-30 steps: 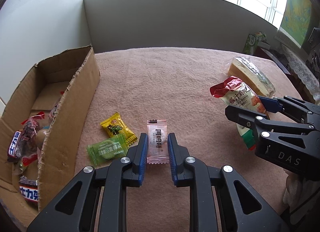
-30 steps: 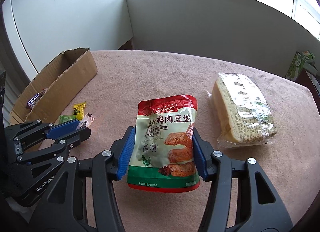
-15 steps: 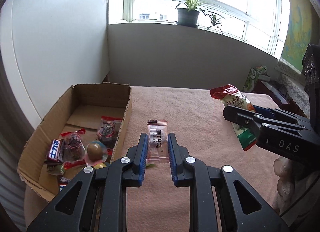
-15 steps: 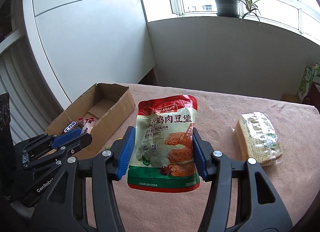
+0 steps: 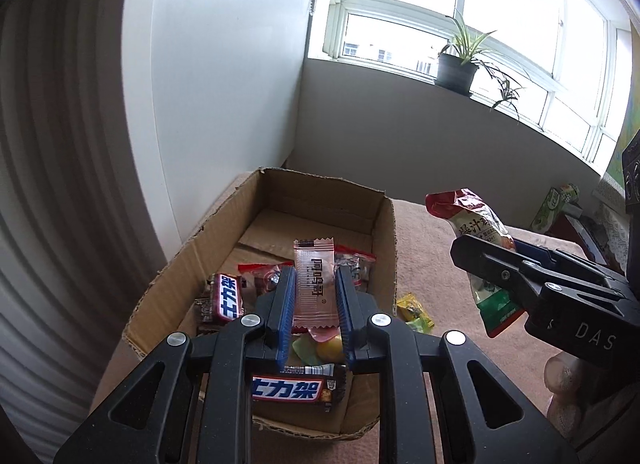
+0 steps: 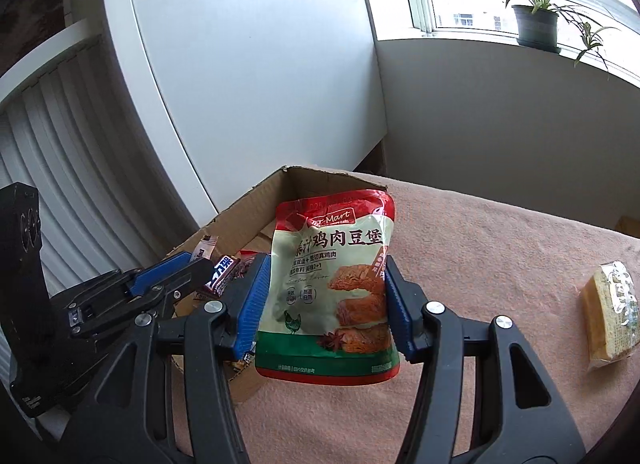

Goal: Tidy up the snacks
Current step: 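Carry the pink candy and pouch into the box and open both grippers, then move both grippers over the wrapped loaf of bread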

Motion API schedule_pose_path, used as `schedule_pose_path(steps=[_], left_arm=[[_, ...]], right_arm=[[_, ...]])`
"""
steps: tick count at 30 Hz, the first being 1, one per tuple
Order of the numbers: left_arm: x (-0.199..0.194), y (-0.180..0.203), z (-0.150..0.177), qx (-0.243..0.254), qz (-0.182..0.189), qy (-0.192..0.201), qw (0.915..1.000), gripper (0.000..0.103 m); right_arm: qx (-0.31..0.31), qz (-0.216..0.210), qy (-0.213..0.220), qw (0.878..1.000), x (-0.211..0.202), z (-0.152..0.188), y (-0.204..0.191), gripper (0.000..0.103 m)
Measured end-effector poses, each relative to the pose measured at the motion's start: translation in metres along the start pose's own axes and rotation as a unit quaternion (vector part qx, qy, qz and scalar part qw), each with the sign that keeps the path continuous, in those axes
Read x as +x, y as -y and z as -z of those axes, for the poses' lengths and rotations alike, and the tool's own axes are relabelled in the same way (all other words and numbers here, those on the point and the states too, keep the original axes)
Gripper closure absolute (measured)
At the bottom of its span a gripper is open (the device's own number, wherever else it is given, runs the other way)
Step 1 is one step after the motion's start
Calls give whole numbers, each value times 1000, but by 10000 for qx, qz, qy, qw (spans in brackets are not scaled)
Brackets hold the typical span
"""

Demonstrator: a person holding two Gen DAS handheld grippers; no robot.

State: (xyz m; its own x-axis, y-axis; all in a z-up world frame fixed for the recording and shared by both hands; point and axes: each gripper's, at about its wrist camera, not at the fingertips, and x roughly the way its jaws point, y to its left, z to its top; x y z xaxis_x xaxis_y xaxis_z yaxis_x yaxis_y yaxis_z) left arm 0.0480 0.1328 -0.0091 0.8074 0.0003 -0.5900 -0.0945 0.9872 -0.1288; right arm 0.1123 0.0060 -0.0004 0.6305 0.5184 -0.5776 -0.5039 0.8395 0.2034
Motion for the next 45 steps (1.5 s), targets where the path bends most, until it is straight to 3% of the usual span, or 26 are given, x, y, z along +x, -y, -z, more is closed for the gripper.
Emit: schedule_pose_path(steps=[9,16,20,21,22,23,25,35,45], left_arm=[[15,-27,0,-193,-284,-122,9993,85],[23,-45,2,-298,-400,-228,9985,85],[24,-49,4,-332,-396,-282,9983,84],[25,-50,4,-336,-386,-286,9983,83],[26,-50,5,-356,-405,-303,9981,74],[25,-51,5,-389,-409,-297,9980,57],[22,-50,4,-383,-382,-193,9983,47],[15,-44,3,-424,-254,-26,9988,47],[4,-27,0,-387,-115,154,9991,47]], right_arm=[[-308,34,-342,9989,67,-12,-31,47],[-173,-50,-397,9991,85,-20,-35,44],[-33,-156,-440,9989,89,-19,-32,26],[4,-177,-426,9989,89,-19,-31,18],[45,-188,-393,9990,87,-19,-30,14],[76,-203,-359,9991,84,-19,-29,10],[102,-214,-339,9991,80,-20,-26,9],[207,-123,-168,9996,37,-17,8,9],[1052,-102,-312,9939,16,12,78,10]])
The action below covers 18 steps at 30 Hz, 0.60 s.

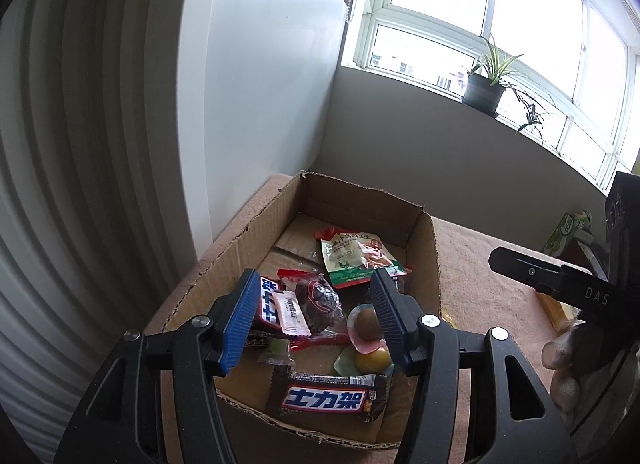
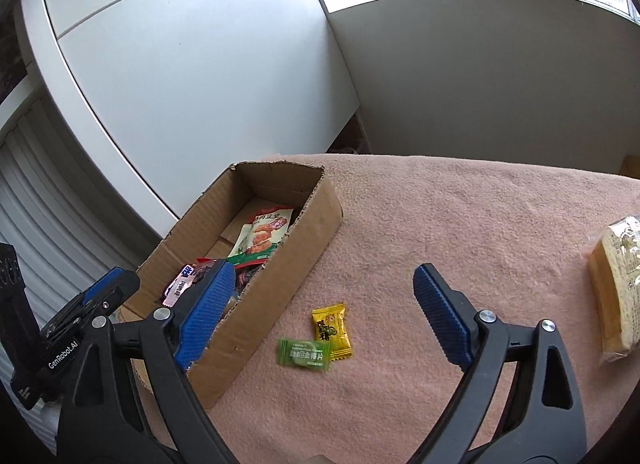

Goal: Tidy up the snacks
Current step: 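Move both grippers over the wrapped loaf of bread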

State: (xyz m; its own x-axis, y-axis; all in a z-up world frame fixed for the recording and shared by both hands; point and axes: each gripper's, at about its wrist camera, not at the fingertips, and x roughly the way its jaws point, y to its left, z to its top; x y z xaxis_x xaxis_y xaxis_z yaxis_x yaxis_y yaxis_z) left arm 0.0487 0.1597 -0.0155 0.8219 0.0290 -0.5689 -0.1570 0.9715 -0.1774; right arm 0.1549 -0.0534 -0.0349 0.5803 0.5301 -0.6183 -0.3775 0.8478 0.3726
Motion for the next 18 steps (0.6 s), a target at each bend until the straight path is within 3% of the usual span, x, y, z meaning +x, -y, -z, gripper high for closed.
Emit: schedule_pose_path(steps=[7,18], left_arm=[[-3,29,3,206,259,8,9995,47],[8,116,21,696,850,-262,9936,47]], right_arm=[[243,295,254,9989,-34,8,42,10],[812,1097,775,9876,-96,12,129,10]])
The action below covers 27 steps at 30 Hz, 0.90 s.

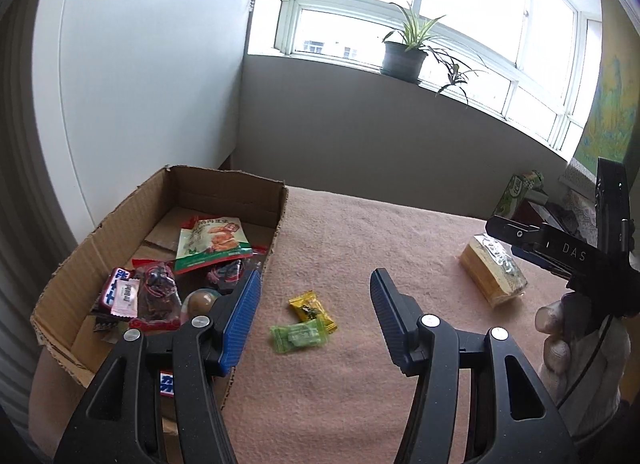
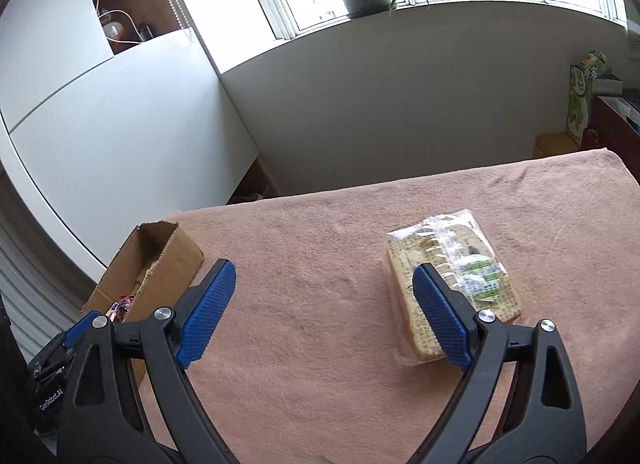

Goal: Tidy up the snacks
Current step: 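Move both grippers over the wrapped loaf of bread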

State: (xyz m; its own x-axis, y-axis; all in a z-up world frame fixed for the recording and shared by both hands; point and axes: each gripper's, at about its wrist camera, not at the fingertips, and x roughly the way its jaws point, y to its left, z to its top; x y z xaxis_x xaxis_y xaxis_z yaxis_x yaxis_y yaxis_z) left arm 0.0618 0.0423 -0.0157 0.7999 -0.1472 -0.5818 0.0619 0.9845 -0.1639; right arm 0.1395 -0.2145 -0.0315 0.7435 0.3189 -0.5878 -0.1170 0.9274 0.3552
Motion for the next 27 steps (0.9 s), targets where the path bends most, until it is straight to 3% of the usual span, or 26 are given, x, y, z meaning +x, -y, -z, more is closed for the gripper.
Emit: schedule_pose_path(steps=[6,11,19,20,23,27], left_arm=[[15,44,7,110,383,-251,9989,46],[30,73,10,135,616,-489,9968,46],[46,114,21,590,597,-696,9940,44],[47,117,23,640,588,-725,9936,44],[49,121,24,728,566,-739,9930,44],[49,117,22,711,559,-746,9931,44]], right_arm=[[452,435,-63,9980,-5,-8,64,10],[817,398,-279,9955,5,-9,103,10],[796,200,-633,9946,38,-17,114,10],[775,184,-689,9944,44,-18,112,13],[646,61,-949,9934,57,-16,106,34],[395,76,-972,9944,58,-14,95,36]])
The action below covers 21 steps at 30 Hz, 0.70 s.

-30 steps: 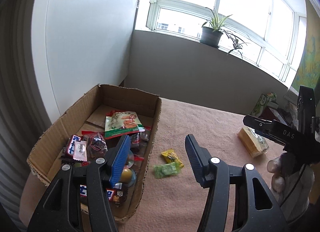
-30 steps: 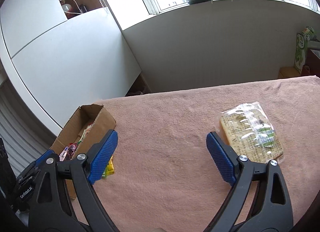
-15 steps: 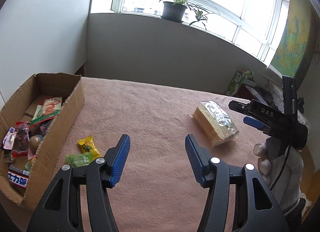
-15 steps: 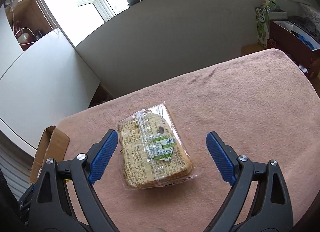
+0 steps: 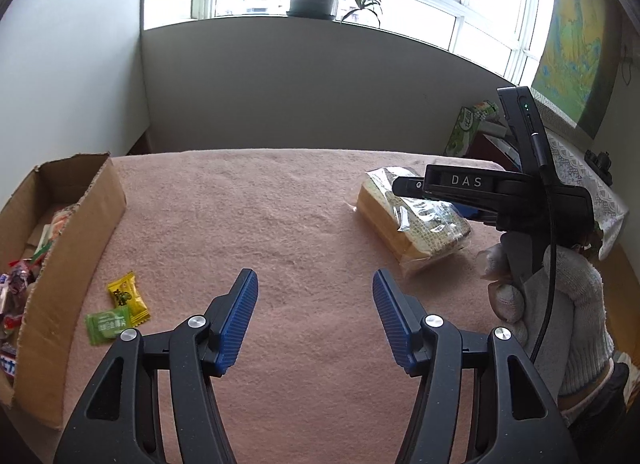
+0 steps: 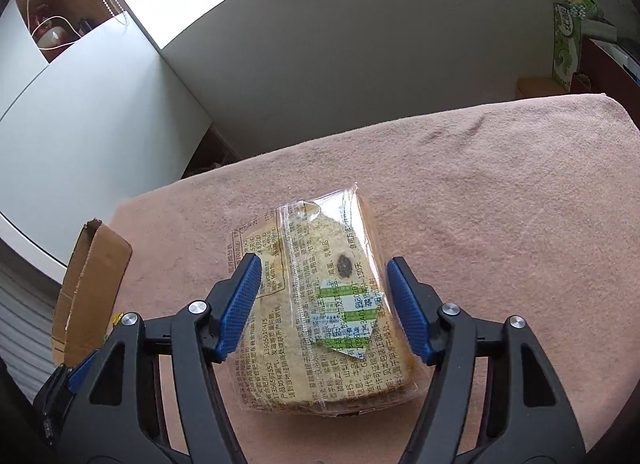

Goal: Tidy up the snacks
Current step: 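Move both grippers over the wrapped loaf of bread, then close the right gripper on the bread loaf, left gripper pressing its other side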

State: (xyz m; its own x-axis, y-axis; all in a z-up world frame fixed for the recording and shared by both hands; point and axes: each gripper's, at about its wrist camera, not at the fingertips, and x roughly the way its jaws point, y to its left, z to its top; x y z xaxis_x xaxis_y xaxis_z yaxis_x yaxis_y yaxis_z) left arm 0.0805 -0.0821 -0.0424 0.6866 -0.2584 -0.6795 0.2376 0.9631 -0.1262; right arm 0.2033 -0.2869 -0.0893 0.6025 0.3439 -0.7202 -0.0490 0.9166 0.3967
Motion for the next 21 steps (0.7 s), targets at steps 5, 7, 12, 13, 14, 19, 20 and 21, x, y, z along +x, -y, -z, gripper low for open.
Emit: schedule_pose_path(steps=[5,7,12,13,14,19,20,21], left_arm=[[-1,-6,-2,-85,22,-16,10000,44],[0,-7,-1,-85,14,-40,10000,44],[6,-14,-2,-214,168,-163,9995,44],[7,-14,-2,-215,194,-191,9994,44],[9,-14,-1,-203,221,-223,9993,44],[15,-14,3,-129,351,-399,9985,44],[16,-15,3,-132,375,-427,9983,44],[17,-15,4,-144,389,-448,9981,44]], right_arm=[[-2,-220,-118,9997,1,7,-7,39],[-52,-285,-180,9994,1,12,-12,40],[-245,-443,-323,9982,2,25,-34,40],[-269,-483,-356,9978,2,27,-38,40],[-289,-538,-395,9974,2,31,-42,40],[-416,-752,-525,9949,2,45,-61,40],[-411,-808,-552,9944,3,46,-63,40],[-403,-864,-578,9938,3,48,-65,40]])
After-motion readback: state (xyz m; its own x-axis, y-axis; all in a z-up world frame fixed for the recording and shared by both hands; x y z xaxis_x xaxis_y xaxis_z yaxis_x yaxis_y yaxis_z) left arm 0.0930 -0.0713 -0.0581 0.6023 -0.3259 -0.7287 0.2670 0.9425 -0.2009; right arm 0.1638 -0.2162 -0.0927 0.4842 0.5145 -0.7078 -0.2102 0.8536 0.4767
